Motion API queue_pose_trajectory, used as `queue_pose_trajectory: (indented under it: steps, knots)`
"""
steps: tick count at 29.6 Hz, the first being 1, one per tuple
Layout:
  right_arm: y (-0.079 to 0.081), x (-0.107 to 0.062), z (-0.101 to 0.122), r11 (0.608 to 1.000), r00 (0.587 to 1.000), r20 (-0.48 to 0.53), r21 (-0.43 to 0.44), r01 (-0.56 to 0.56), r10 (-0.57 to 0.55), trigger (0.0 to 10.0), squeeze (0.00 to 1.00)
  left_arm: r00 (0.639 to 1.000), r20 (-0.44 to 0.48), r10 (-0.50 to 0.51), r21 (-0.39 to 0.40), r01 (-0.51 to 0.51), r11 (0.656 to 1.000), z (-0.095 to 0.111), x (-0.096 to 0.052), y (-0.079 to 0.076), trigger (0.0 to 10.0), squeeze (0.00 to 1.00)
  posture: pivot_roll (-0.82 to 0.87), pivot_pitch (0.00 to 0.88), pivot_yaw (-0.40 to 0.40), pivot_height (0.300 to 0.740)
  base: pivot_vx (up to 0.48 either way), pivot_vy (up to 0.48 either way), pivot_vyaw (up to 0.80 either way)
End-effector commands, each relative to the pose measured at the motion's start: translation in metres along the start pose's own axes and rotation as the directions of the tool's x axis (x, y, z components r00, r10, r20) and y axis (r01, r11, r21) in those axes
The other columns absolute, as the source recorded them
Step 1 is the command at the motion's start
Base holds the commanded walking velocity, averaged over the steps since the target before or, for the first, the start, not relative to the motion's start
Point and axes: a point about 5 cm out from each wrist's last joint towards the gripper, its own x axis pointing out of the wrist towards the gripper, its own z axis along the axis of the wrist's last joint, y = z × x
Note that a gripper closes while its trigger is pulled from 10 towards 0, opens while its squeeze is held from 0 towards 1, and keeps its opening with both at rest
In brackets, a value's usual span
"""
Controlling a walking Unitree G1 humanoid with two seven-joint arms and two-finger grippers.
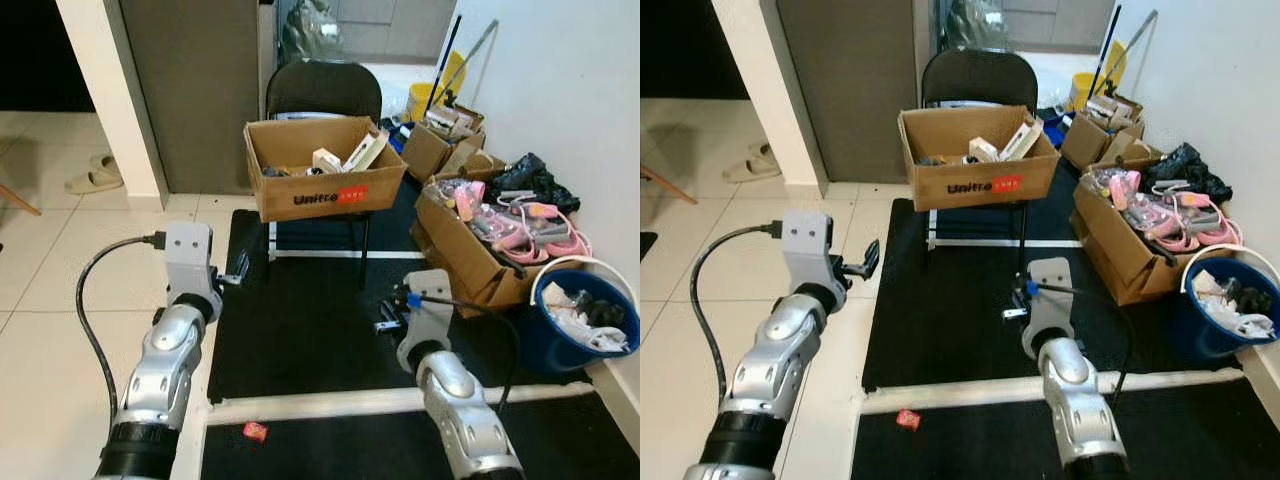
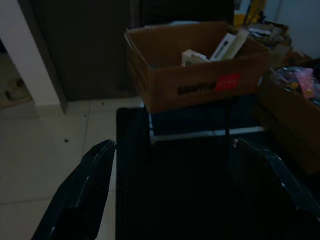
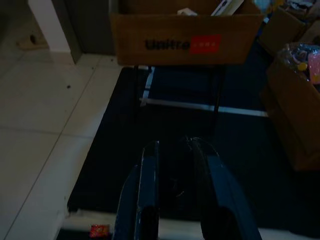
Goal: Picking trash to rubbish bin
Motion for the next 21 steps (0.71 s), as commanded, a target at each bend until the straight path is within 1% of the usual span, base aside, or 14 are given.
queue_pose_trajectory:
  steps: [1, 11, 18, 21]
  knots:
    - [-0.0039, -0.0017, -0.0022, 1.0, 1.0, -0.005, 0.004, 0.016, -0.016, 10.0, 0.0, 1.0, -0.005, -0.019, 0.004, 0.019, 1.0, -0.0003, 0.0005, -0.0027, 10.0, 0.0, -0.08, 0.076, -0.014, 0.74, 0.364, 0.0, 0.0]
    - [-0.0011, -0.0006, -0.0035, 0.999, 1.0, -0.012, 0.031, 0.018, -0.017, 10.0, 0.0, 1.0, -0.007, -0.013, 0.01, 0.013, 1.0, 0.0004, 0.0006, 0.0007, 10.0, 0.0, -0.06, 0.083, -0.01, 0.74, 0.363, 0.0, 0.0]
    - [-0.0008, -0.0003, -0.006, 0.999, 1.0, -0.021, 0.041, 0.02, -0.019, 10.0, 0.0, 1.0, -0.007, -0.008, 0.015, 0.008, 1.0, 0.0012, 0.0007, 0.0034, 10.0, 0.0, -0.06, 0.084, -0.01, 0.74, 0.364, 0.0, -0.73]
    - [-0.0016, 0.0002, -0.0056, 0.999, 1.0, -0.019, 0.038, 0.023, -0.022, 10.0, 0.0, 1.0, -0.007, -0.007, 0.016, 0.008, 1.0, 0.0011, 0.0006, 0.0034, 10.0, 0.0, -0.06, 0.086, -0.011, 0.74, 0.361, 0.0, 0.0]
